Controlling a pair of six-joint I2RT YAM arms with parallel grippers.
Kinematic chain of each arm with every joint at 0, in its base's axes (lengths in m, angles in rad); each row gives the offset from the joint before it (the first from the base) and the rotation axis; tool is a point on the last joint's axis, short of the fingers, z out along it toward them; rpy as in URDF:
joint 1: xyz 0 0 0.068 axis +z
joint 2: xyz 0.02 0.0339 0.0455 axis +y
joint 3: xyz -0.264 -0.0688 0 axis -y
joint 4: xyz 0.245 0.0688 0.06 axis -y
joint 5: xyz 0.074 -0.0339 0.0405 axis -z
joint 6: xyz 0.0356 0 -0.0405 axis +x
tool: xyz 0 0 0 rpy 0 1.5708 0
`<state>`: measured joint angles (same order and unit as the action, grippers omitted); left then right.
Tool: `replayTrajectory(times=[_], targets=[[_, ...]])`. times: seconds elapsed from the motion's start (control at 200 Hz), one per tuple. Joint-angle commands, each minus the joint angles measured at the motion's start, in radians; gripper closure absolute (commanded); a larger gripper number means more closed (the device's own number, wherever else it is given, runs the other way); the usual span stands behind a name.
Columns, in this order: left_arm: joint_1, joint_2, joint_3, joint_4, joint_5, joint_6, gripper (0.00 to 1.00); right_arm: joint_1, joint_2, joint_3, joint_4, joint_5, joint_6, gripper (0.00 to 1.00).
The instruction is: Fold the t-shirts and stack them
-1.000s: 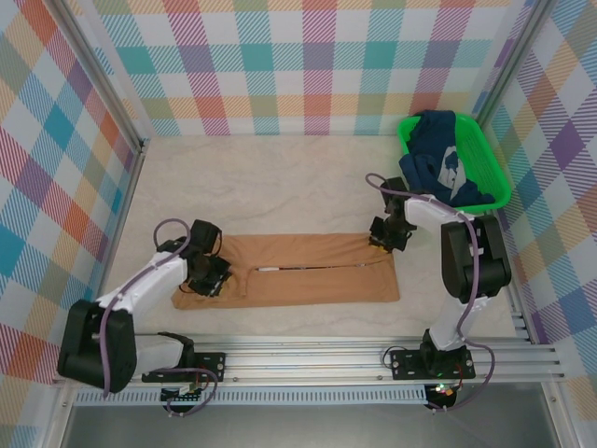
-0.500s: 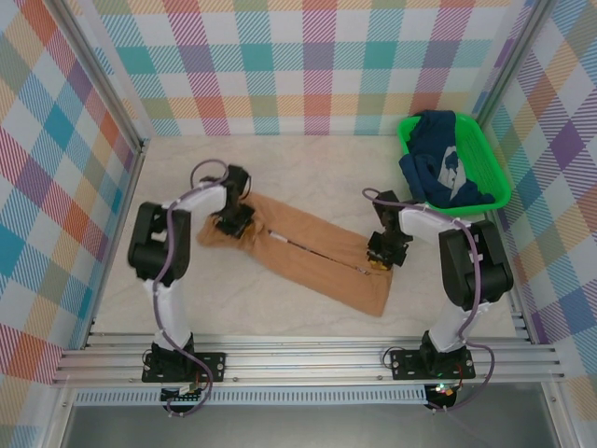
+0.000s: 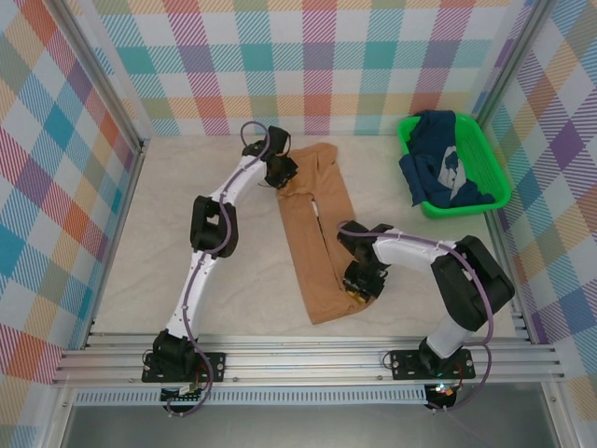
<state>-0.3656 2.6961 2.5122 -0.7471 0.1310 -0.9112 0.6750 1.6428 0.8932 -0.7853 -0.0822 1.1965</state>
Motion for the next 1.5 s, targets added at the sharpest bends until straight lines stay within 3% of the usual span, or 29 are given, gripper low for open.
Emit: replayTrajectory(times=[0.0, 0.29, 0.465, 0.64, 0.76, 0.875, 1.035, 1.125, 1.255, 1.325, 1.495], targets=[[-0.004, 0.057, -0.009, 0.001, 0.02, 0.004, 0.8, 0.045, 0.078, -0.012, 0.039, -0.051, 0.163, 0.81], [0.033, 0.163, 0.124, 0.128, 0.116, -0.029, 0.83, 0.079, 0.157, -0.013, 0.259, -0.212, 0.386, 0.79], [0.068, 0.17, 0.22, 0.107, 0.151, -0.038, 0.85, 0.067, 0.178, 0.104, 0.185, -0.193, 0.291, 0.76], [0.065, 0.023, 0.238, -0.007, 0.111, 0.027, 0.58, 0.065, 0.03, 0.157, 0.013, -0.081, 0.166, 0.63], [0.059, -0.13, 0.182, -0.117, 0.042, 0.085, 0.52, 0.043, -0.092, 0.19, -0.099, -0.006, 0.061, 0.55], [0.045, -0.33, -0.059, -0.176, -0.001, 0.126, 0.52, 0.004, -0.229, 0.151, -0.118, 0.033, -0.054, 0.54], [0.001, -0.715, -0.685, -0.05, 0.041, 0.12, 0.54, -0.019, -0.352, 0.005, -0.029, 0.006, -0.294, 0.62], [-0.022, -0.889, -0.992, -0.052, 0.117, 0.126, 0.55, -0.022, -0.361, -0.068, 0.064, -0.104, -0.406, 0.59], [-0.082, -1.081, -1.374, -0.045, 0.267, 0.134, 0.55, -0.026, -0.295, -0.13, 0.149, -0.185, -0.422, 0.52], [-0.112, -1.132, -1.502, -0.047, 0.352, 0.151, 0.55, -0.039, -0.257, -0.161, 0.217, -0.233, -0.407, 0.51], [-0.154, -1.21, -1.641, -0.038, 0.401, 0.169, 0.54, -0.053, -0.195, -0.177, 0.279, -0.231, -0.384, 0.56]])
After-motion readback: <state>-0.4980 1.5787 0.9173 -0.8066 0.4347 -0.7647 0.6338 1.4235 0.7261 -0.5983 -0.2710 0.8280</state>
